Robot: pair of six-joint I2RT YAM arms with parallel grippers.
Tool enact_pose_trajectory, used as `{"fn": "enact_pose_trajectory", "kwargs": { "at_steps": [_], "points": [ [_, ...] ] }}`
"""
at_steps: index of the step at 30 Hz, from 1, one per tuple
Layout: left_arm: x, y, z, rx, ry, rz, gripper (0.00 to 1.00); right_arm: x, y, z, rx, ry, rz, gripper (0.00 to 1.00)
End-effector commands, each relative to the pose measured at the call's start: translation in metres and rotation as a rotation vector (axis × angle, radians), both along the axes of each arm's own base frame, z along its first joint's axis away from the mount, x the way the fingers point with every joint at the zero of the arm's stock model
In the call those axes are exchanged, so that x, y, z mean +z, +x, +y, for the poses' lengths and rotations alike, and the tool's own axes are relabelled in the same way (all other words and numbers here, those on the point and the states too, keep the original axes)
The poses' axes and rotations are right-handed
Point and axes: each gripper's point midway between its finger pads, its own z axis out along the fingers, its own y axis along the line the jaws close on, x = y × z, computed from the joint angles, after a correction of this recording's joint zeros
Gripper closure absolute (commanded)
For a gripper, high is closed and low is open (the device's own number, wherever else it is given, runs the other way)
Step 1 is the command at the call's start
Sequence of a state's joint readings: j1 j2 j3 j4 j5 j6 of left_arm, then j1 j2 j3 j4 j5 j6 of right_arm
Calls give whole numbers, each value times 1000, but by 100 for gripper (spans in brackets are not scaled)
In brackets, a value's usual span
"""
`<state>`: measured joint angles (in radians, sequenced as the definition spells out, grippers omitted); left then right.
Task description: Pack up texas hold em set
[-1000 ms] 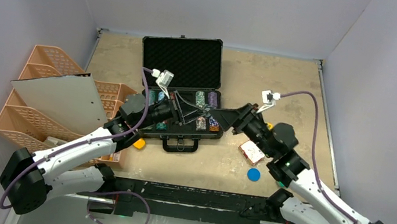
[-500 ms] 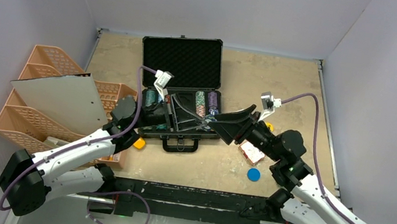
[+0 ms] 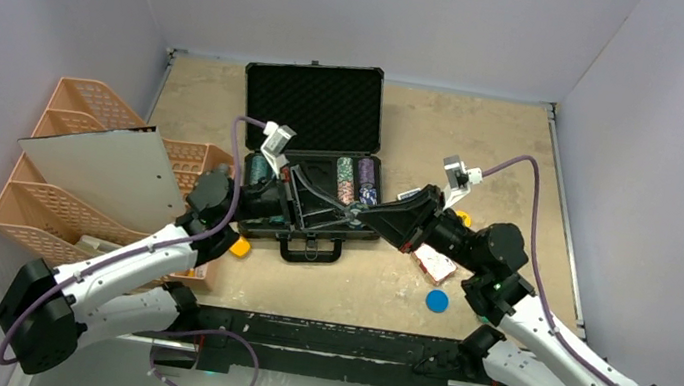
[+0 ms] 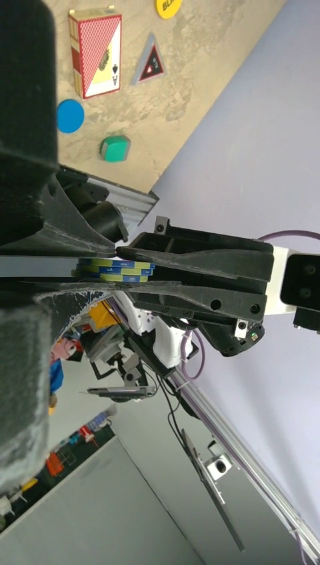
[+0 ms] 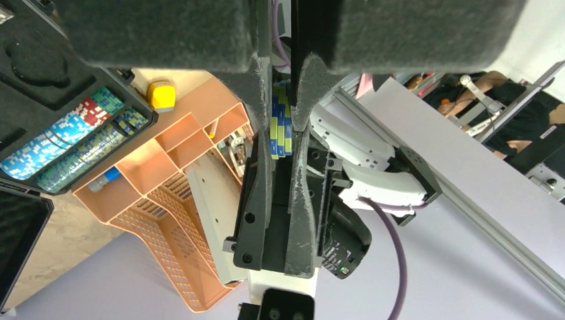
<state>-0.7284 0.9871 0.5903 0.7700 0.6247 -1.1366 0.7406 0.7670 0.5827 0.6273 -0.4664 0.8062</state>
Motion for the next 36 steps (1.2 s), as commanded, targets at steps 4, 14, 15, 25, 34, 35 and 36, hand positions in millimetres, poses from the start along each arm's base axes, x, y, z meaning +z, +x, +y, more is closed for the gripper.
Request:
{"fn": "enact_pose_trajectory", "kwargs": {
  "at_steps": [4,14,15,25,34,35,36],
  "points": [
    [1,11,9,126,79,-67,33,21,-3,-4,-11,37,-109,100],
    [-20,71,109,780,508,-82,16,10,32,15,-87,-111,-193,100],
    [-17,73,123,842,540,-85,16,6,37,22,-75,-136,-209,100],
    [35,79,235,1337,661,-150,16,-75,106,121,14,-393,-391,100],
    [12,84,261,1469,789,-129,16,-142,118,207,188,-496,-467,100],
    [11,84,262,1476,797,-130,16,-149,120,213,197,-507,-466,100],
    [9,85,263,1481,806,-130,16,-156,121,218,208,-514,-460,100]
  ]
}}
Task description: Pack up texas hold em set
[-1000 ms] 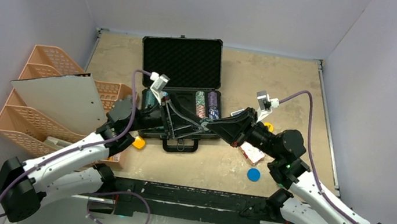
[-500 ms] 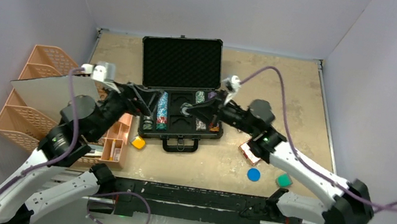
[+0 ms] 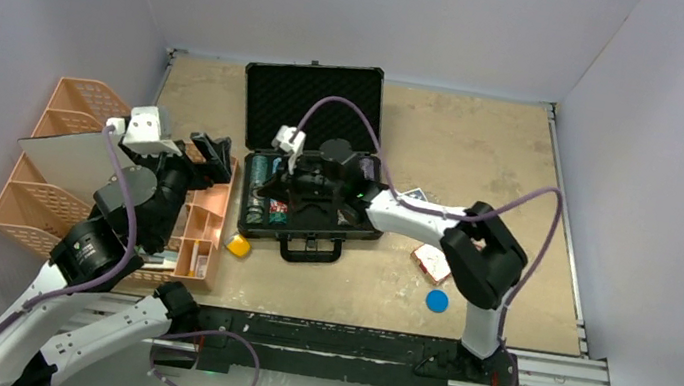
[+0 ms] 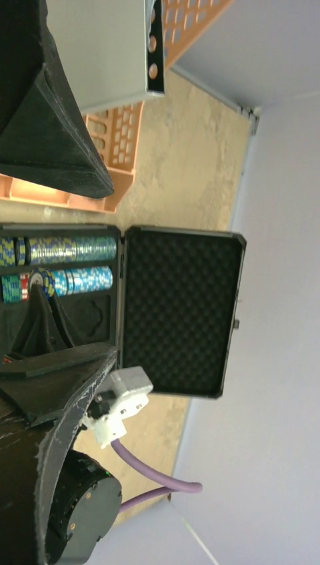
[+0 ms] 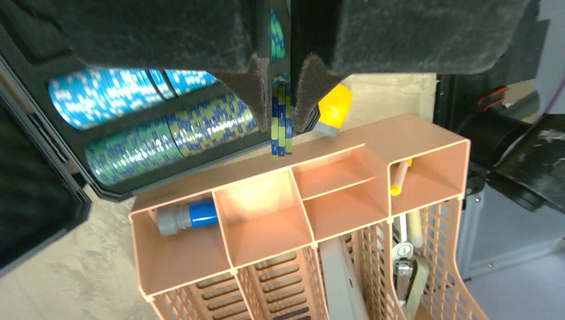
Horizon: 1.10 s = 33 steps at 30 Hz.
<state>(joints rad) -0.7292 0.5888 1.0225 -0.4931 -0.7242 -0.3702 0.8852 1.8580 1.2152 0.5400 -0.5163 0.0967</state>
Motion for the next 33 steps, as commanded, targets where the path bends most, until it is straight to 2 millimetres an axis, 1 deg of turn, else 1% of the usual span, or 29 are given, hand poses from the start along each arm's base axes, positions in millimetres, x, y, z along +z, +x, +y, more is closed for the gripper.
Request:
{"fn": "enact_pose_trajectory", "kwargs": {
  "at_steps": [1,3,6,12,16,22,27,33],
  "points": [
    [-11,3,17,97,76,21,16,12,1,29,87,29,-107,100],
    [-14,3,18,105,84,28,16,3,4,33,104,16,-146,100],
    [-14,3,22,122,91,27,16,-8,3,33,127,33,-199,100],
    [-12,0,25,128,75,9,14,-26,5,33,127,17,-229,100],
    [-12,-1,25,125,69,2,14,-33,8,35,125,7,-245,100],
    [-11,-1,25,125,62,-4,9,-49,8,31,118,-13,-269,100],
    [-10,0,25,126,62,-6,8,-56,14,28,74,-13,-301,100],
    [-12,0,25,129,68,-3,7,-65,12,27,80,-24,-320,100]
  ]
}}
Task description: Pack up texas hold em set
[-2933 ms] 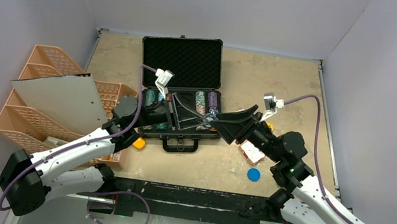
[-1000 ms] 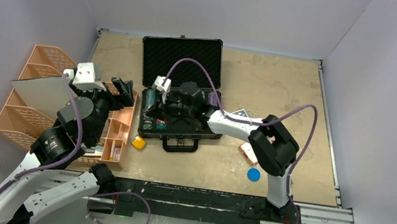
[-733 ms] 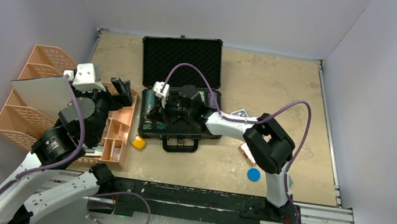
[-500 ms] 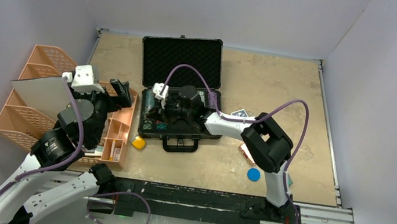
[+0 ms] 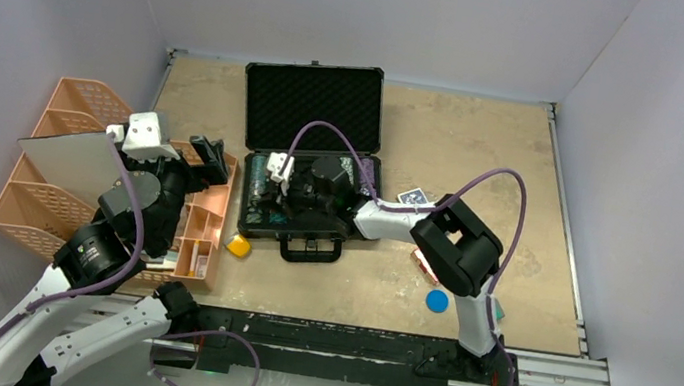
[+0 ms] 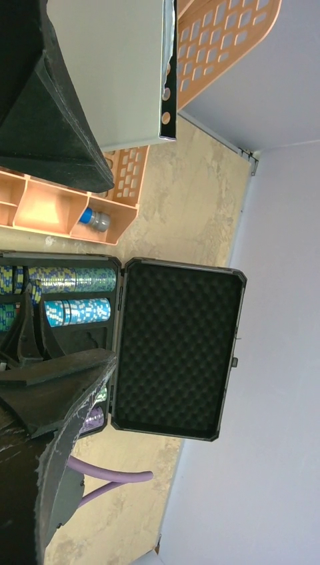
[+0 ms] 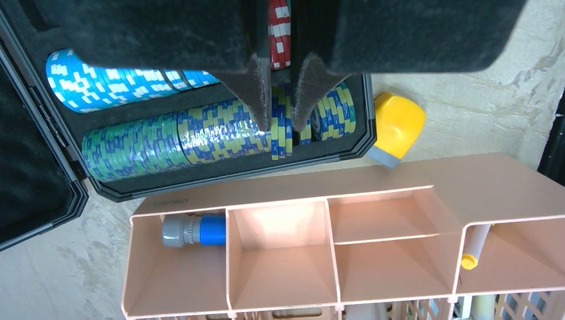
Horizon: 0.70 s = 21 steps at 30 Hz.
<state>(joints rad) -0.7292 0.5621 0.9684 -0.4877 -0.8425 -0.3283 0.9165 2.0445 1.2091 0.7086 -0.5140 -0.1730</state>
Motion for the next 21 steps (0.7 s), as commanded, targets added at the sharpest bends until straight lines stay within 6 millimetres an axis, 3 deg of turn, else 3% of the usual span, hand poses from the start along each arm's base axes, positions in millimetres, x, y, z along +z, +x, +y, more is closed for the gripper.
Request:
{"fn": "enact_pose_trajectory", "kwargs": {
  "at_steps": [1,13,21],
  "points": [
    [4,1,2,12,5,-17,7,0,3,5,5,23,-73,100],
    [2,1,2,13,10,-14,6,-13,-22,1,127,-43,-76,100],
    [2,2,1,14,13,-13,6,-16,-26,-1,154,-74,-96,96]
  ]
}}
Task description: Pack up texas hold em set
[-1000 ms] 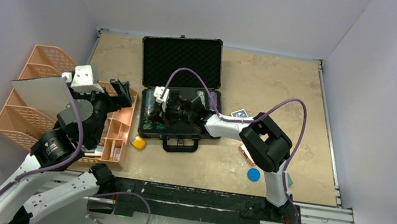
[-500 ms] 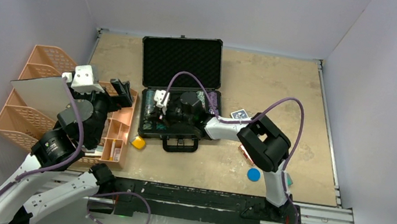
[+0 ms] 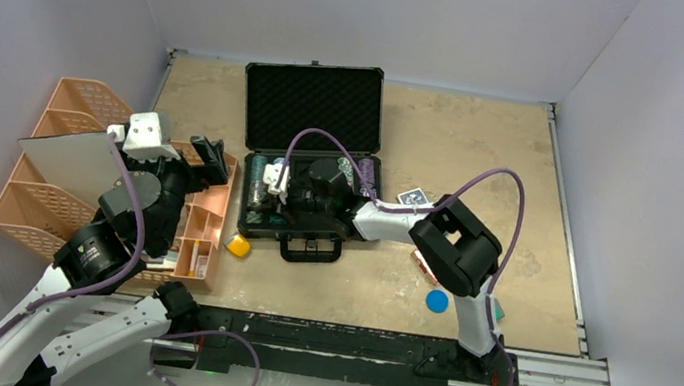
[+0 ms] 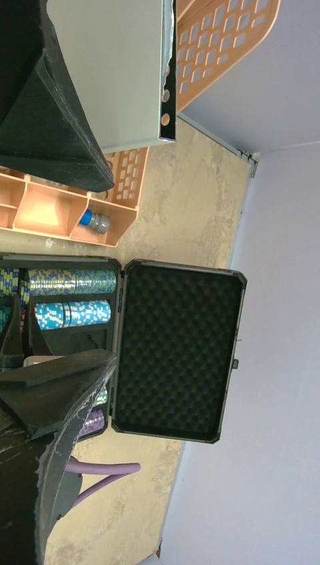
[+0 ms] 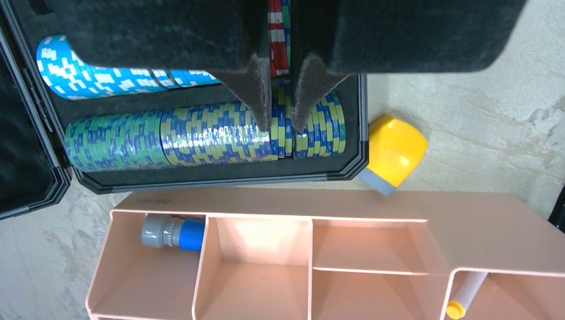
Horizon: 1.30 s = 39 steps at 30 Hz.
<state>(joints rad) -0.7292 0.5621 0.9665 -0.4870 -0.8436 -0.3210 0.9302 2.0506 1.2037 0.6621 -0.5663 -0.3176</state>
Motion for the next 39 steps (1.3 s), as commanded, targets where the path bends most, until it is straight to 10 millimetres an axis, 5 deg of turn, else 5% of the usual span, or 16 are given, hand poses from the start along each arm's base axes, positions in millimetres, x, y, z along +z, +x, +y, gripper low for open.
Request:
{"fn": "enact_pose_trajectory", "kwargs": {
  "at_steps": [1,5,13,18,26,39],
  "points": [
    [2,2,1,13,6,-14,6,-4,-12,-1,55,-34,-4,96],
    [2,2,0,7,7,-15,6,-4,-4,2,22,-36,-15,91],
    [1,3,-1,6,11,-12,6,10,8,12,-64,-27,90,48],
    [2,3,-1,6,8,-13,6,28,0,7,-78,24,150,42],
    [4,2,-1,4,1,-20,6,51,8,10,-195,55,290,51],
    [-2,3,-1,8,-5,-6,6,23,-6,46,-154,-1,700,76]
  ]
}}
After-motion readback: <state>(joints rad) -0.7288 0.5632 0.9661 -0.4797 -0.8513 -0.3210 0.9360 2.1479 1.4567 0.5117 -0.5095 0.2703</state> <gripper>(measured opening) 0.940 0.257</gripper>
